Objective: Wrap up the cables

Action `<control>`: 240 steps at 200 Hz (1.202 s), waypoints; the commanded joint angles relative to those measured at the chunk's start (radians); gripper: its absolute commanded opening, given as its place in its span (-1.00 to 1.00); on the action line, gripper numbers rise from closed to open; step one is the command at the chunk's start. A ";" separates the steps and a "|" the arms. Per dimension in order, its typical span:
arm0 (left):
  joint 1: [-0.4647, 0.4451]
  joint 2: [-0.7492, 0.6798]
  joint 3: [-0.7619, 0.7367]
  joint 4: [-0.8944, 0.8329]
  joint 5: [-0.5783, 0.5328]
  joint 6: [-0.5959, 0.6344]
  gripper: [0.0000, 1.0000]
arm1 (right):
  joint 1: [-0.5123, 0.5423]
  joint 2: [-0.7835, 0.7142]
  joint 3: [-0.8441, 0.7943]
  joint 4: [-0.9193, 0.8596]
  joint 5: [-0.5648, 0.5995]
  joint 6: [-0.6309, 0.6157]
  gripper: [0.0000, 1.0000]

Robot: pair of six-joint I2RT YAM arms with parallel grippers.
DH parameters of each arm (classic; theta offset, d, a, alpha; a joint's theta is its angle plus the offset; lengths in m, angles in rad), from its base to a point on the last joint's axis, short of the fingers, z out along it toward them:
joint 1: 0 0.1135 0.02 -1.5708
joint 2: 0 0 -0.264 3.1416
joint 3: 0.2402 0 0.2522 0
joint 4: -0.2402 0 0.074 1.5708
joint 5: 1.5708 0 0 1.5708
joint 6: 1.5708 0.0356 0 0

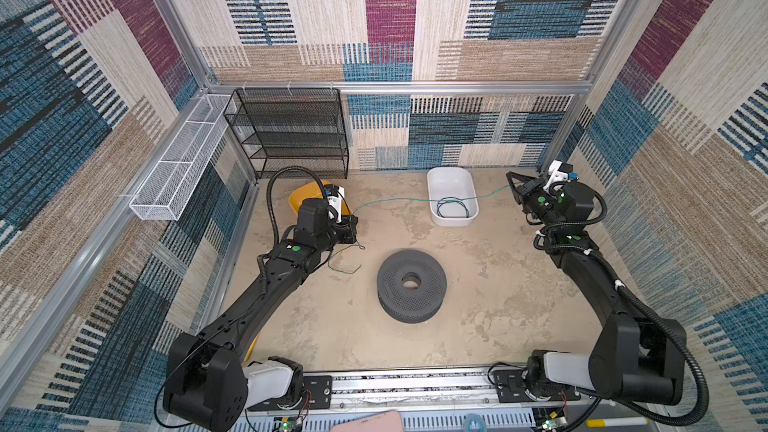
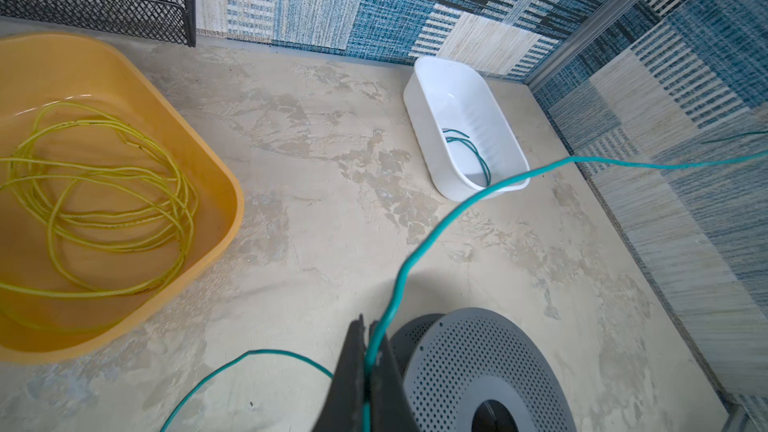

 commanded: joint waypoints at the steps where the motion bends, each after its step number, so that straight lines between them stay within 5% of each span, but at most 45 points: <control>1: 0.001 -0.021 -0.005 -0.009 -0.014 0.003 -1.00 | -0.023 0.006 -0.024 0.126 0.017 0.067 -1.00; 82: -0.029 0.000 0.032 0.024 0.051 -0.035 -1.00 | -0.086 0.054 -0.067 0.176 -0.039 0.109 -1.00; 111: -0.108 0.049 0.127 0.022 0.028 -0.061 -1.00 | -0.085 0.065 -0.096 0.186 -0.106 0.101 -0.61; 137: -0.184 0.110 0.220 -0.006 -0.036 -0.077 -1.00 | -0.084 0.010 -0.154 0.121 -0.111 0.050 0.20; 162: -0.238 0.159 0.278 -0.010 -0.102 -0.096 -1.00 | -0.084 -0.056 -0.225 0.054 -0.111 0.012 0.65; 185: -0.268 0.193 0.322 -0.009 -0.178 -0.084 -1.00 | -0.085 -0.090 -0.239 -0.071 -0.075 -0.063 0.90; 240: -0.299 0.295 0.429 -0.007 -0.129 -0.067 -1.00 | -0.006 -0.184 -0.279 -0.050 -0.163 -0.045 1.00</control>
